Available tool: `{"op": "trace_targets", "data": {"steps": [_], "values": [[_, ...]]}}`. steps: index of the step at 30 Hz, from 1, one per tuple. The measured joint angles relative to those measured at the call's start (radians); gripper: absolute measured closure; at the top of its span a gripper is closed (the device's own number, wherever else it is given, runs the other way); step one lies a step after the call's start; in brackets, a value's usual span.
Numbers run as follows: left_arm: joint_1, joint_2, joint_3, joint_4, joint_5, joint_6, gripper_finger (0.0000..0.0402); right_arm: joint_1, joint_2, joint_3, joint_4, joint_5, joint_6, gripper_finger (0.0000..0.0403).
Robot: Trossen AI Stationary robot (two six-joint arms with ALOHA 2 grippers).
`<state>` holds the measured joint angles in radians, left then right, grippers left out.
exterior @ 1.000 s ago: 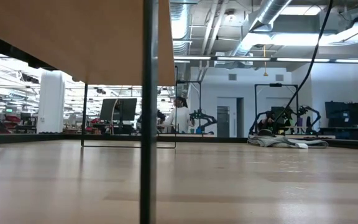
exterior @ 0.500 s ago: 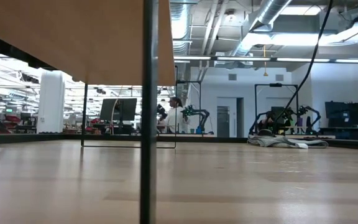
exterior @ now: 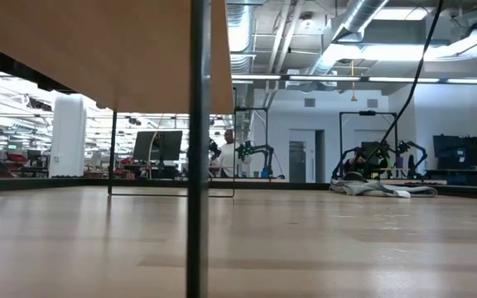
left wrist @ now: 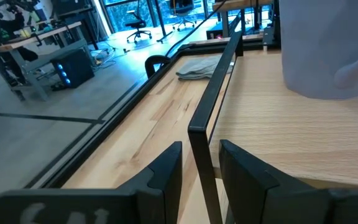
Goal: Stack small to large cups/mugs on shelf
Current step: Put the purple patterned mug on the shelf
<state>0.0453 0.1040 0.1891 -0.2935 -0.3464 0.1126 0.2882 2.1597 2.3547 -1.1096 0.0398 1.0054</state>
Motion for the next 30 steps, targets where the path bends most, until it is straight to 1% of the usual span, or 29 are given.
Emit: {"op": "trace_targets", "data": {"steps": [8, 13, 30], "values": [[0.000, 0.000, 0.000, 0.000, 0.000, 0.000, 0.0303, 0.000, 0.000, 0.000, 0.000, 0.002, -0.002, 0.0259], [0.000, 0.000, 0.000, 0.000, 0.000, 0.000, 0.0303, 0.000, 0.000, 0.000, 0.001, 0.040, -0.003, 0.0256], [0.000, 0.000, 0.000, 0.000, 0.000, -0.001, 0.0303, 0.000, 0.000, 0.000, 0.047, 0.039, -0.044, 0.0250]]}}
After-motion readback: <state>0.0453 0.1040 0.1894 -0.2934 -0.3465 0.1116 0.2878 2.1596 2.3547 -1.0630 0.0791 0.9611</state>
